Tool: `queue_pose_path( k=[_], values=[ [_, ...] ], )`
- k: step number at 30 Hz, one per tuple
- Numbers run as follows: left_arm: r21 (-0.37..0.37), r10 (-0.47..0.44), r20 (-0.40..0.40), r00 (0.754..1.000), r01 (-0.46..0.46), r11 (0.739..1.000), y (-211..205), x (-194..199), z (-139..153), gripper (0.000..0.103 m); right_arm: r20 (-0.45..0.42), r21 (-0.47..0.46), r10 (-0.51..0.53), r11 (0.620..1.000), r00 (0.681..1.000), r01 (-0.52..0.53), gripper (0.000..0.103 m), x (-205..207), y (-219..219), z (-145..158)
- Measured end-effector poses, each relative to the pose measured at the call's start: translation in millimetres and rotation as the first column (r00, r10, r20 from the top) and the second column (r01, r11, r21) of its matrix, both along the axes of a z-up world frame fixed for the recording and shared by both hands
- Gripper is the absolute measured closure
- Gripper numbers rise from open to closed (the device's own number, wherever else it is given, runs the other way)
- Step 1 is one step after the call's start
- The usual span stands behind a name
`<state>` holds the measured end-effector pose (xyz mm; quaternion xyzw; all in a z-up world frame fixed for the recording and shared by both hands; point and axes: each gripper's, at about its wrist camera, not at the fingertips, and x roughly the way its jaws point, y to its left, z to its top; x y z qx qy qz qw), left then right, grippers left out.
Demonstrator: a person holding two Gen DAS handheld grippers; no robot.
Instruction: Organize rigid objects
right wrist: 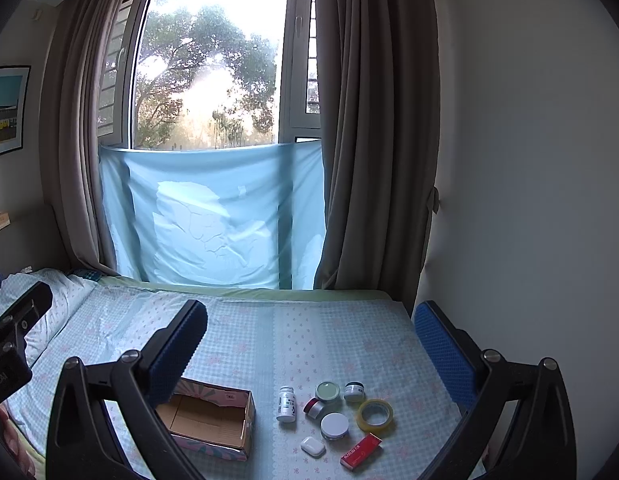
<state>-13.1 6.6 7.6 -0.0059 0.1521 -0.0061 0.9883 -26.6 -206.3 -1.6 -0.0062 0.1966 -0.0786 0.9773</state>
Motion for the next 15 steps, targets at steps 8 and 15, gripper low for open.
queue_pose_path(
  k=[8,15],
  values=[
    [0.018,0.017,-0.004,1.000,-0.017,1.000,-5.1,0.5,1.7,0.000,0.013,0.000,-0.005,1.000,1.000,0.005,0.000,-4.0,-2.0,-1.4],
    [0.021,0.025,0.001,1.000,-0.025,0.999,-4.5,-1.8,-0.7,0.000,0.015,-0.001,-0.003,1.000,1.000,0.003,0.000,-3.7,-2.1,-0.2]
  ],
)
